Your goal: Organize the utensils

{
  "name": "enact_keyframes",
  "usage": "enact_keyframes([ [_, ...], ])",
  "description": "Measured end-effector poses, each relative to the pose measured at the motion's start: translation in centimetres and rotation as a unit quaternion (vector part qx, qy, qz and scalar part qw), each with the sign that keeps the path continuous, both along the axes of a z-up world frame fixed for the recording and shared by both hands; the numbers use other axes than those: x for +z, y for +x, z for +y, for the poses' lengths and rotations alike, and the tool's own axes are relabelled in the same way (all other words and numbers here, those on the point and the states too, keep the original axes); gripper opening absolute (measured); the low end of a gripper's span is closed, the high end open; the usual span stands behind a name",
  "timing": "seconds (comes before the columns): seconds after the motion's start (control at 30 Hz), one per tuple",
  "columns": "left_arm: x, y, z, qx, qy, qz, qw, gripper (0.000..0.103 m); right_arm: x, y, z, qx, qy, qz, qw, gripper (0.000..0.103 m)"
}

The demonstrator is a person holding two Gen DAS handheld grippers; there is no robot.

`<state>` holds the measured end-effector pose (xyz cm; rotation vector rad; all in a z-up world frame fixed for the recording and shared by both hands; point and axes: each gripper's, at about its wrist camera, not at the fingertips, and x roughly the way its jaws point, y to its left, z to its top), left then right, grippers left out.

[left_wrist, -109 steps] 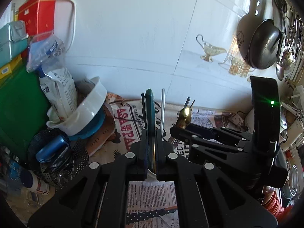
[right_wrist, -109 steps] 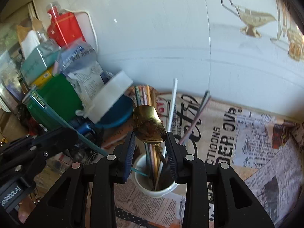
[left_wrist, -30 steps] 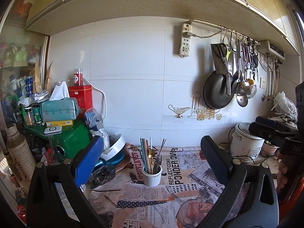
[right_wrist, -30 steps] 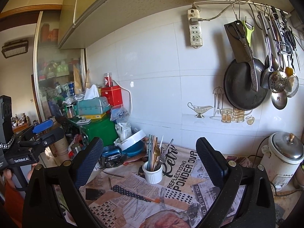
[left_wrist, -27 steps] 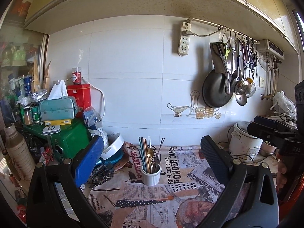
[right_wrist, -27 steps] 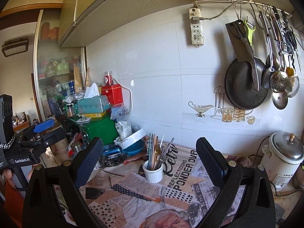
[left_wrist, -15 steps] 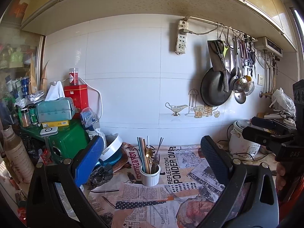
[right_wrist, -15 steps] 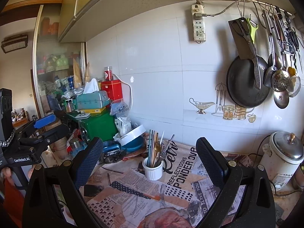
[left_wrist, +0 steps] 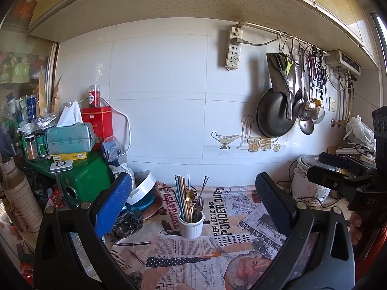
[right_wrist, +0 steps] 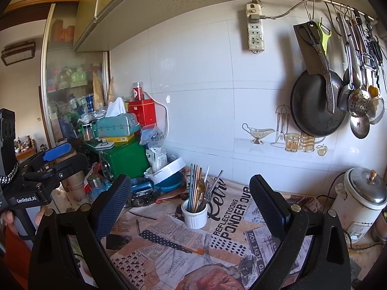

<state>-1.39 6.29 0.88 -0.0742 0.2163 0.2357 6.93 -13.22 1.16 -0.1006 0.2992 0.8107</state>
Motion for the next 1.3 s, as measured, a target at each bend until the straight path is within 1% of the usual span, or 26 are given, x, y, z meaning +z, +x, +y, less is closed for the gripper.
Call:
enact_keyframes([
  [0.83,0.04,0.06,0.53,-0.012,-0.008,-0.001,0.9999,0.102,-0.08,0.16,0.22,-0.006,0.002,0.004,1.000,0.098],
  [0.97,0.04,0.06,0.72,-0.023,-0.014,0.001,0.9996,0.102,-0.04,0.05,0.34,-0.008,0.002,0.003,1.000,0.098],
  [1.3,0.06,0.10,0.91,-0.028,-0.017,-0.003,0.9994,0.102,-0.02,-0.11,0.39,-0.014,0.004,0.003,1.000,0.098],
])
